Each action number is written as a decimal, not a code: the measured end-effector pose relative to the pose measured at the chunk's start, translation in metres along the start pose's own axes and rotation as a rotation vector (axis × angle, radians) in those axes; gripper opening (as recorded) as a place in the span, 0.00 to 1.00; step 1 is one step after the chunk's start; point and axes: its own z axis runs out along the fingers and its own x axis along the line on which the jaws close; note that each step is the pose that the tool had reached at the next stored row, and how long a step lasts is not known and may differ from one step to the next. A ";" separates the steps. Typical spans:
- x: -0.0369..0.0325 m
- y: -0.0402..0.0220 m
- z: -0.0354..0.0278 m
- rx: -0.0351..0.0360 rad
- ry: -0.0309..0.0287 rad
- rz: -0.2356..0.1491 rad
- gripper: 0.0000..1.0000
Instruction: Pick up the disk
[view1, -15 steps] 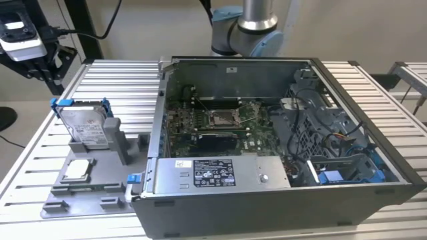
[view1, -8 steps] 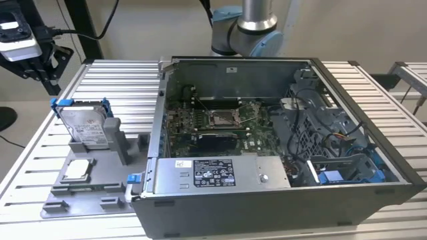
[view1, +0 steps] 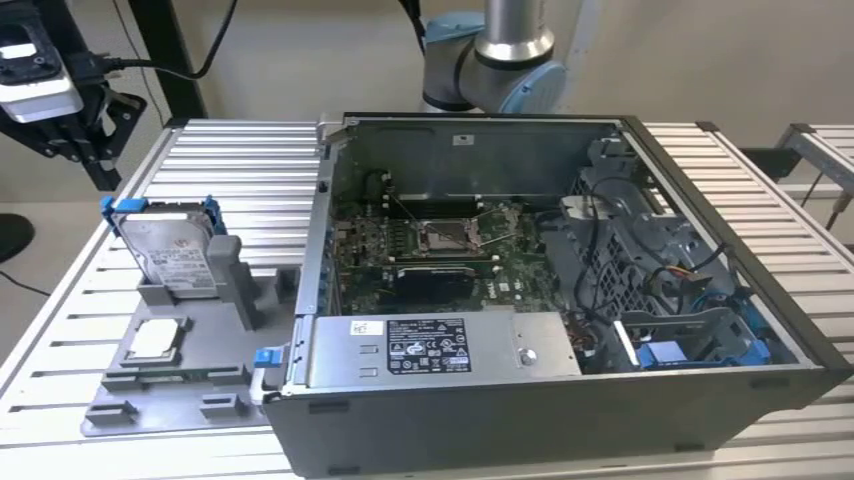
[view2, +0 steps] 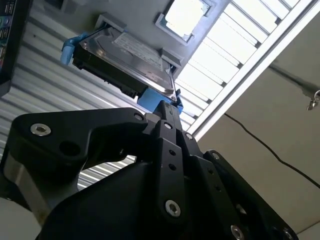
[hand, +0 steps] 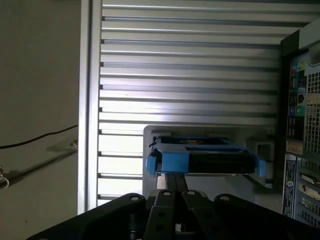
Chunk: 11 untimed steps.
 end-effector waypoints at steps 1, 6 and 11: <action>0.0000 0.0000 0.0000 0.0000 0.0001 -0.002 0.00; 0.0001 0.0000 -0.0001 0.0001 0.0014 -0.034 0.00; 0.0001 0.0000 0.0000 0.0001 0.0033 -0.086 0.00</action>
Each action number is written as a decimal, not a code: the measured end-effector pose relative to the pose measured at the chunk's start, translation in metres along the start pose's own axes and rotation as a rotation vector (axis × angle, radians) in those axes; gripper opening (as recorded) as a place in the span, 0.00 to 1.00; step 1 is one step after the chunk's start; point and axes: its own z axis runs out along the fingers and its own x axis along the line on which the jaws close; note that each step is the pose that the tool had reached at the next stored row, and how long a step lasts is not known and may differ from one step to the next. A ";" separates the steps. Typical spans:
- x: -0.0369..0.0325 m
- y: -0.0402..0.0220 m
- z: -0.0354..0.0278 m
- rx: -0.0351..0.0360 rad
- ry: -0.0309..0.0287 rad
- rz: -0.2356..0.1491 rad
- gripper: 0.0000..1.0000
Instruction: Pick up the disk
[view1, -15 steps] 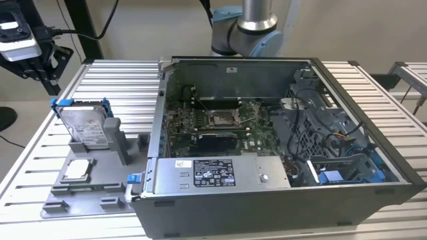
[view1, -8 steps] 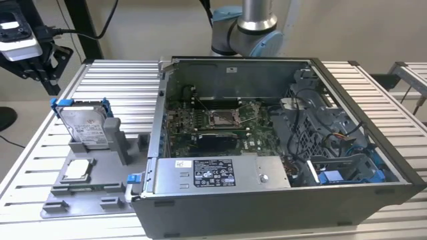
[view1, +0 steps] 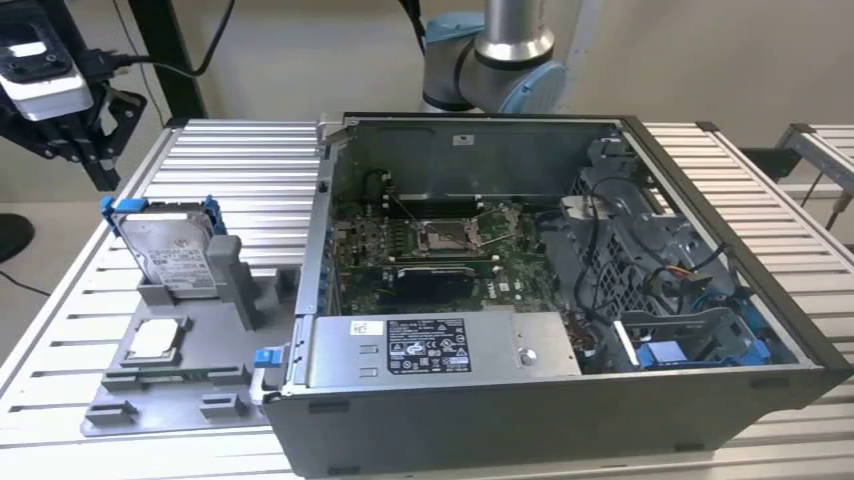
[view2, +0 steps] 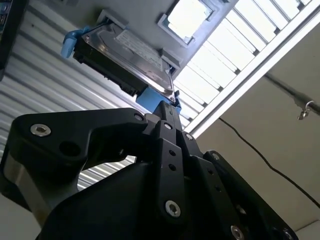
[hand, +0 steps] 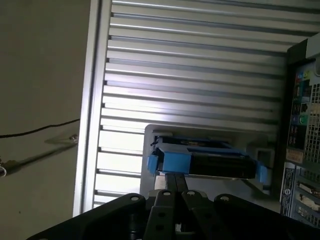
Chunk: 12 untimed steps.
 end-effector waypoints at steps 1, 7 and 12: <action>0.0000 0.0000 0.0000 0.0000 0.0004 -0.011 0.00; 0.0000 0.0000 0.0000 0.0000 0.0030 -0.079 0.00; 0.0000 0.0000 0.0000 0.0001 0.0060 -0.156 0.00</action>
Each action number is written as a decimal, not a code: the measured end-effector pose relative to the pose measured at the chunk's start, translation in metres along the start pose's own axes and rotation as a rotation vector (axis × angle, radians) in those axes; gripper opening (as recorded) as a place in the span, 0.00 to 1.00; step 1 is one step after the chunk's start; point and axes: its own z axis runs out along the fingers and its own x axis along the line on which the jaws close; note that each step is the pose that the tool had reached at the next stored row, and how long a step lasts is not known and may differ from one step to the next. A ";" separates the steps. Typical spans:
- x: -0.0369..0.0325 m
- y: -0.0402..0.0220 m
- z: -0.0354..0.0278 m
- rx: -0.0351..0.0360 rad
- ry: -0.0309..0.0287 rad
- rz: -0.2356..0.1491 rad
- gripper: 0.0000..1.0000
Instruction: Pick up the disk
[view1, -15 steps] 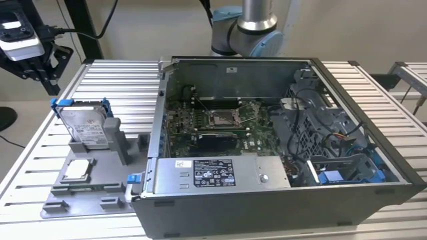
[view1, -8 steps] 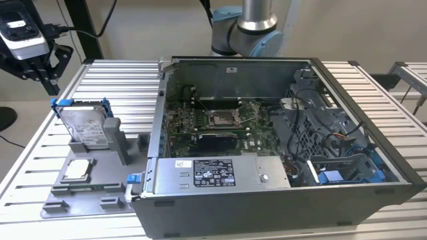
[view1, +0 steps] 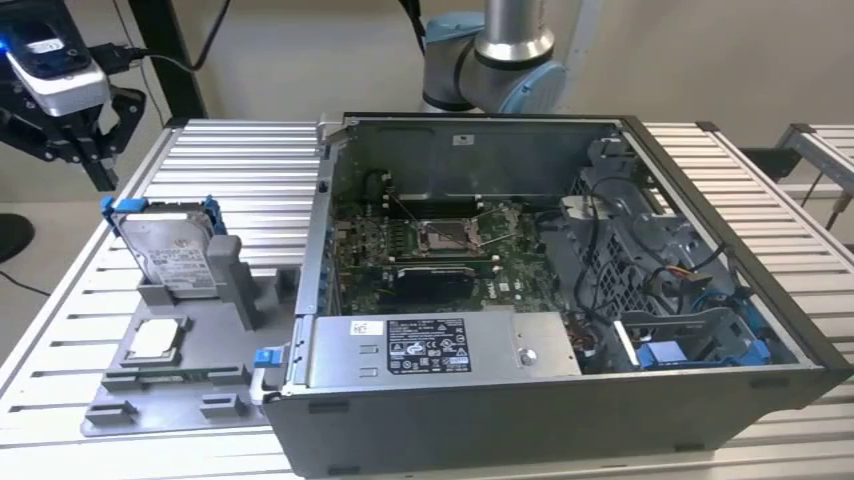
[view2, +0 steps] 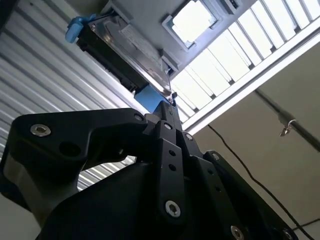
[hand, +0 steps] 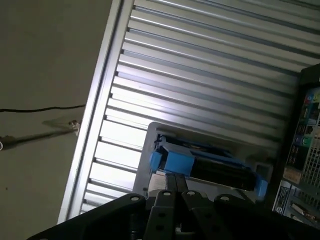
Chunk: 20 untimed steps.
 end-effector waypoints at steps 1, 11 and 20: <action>0.0000 0.0000 0.0000 0.0000 0.0007 -0.018 0.00; 0.0000 0.0000 0.0000 0.0001 0.0076 -0.200 0.00; 0.0000 0.0000 0.0000 0.0002 0.0140 -0.364 0.00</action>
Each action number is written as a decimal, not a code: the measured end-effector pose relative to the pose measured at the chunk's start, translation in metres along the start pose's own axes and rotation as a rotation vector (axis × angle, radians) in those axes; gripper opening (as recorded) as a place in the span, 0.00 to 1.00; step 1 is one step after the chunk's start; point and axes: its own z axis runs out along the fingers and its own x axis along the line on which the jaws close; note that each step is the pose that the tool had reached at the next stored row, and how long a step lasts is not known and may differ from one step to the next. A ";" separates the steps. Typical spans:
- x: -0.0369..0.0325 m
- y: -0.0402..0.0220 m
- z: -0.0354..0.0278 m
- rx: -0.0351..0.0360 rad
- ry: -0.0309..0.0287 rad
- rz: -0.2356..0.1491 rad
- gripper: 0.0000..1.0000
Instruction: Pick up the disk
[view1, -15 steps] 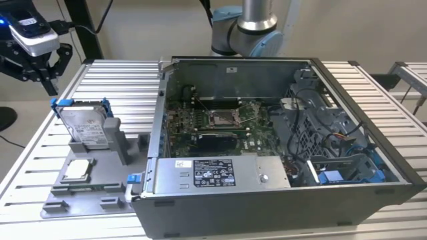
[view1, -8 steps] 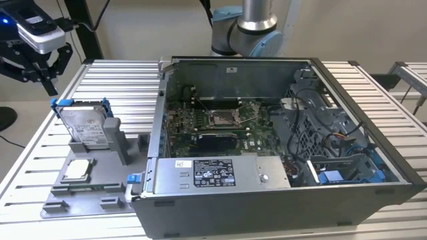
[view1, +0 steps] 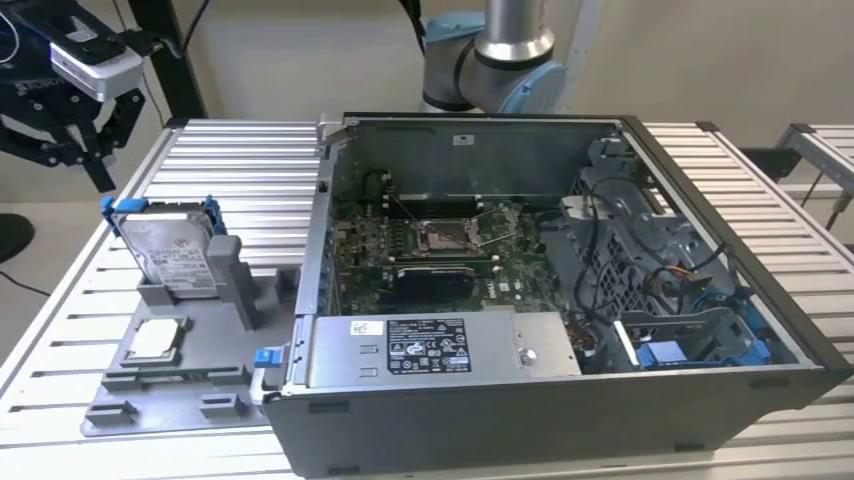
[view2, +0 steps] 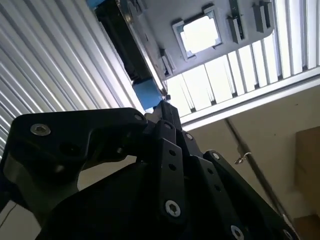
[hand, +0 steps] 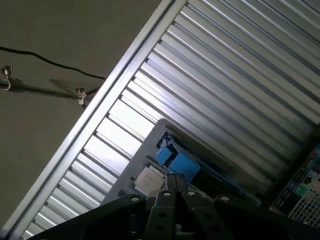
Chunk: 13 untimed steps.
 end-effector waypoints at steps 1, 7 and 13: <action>0.0000 0.0000 0.0000 0.0000 0.0007 -0.019 0.00; 0.0000 -0.0001 0.0000 0.0005 0.0043 -0.128 0.00; -0.0001 0.0000 0.0000 0.0061 0.0022 -0.238 0.00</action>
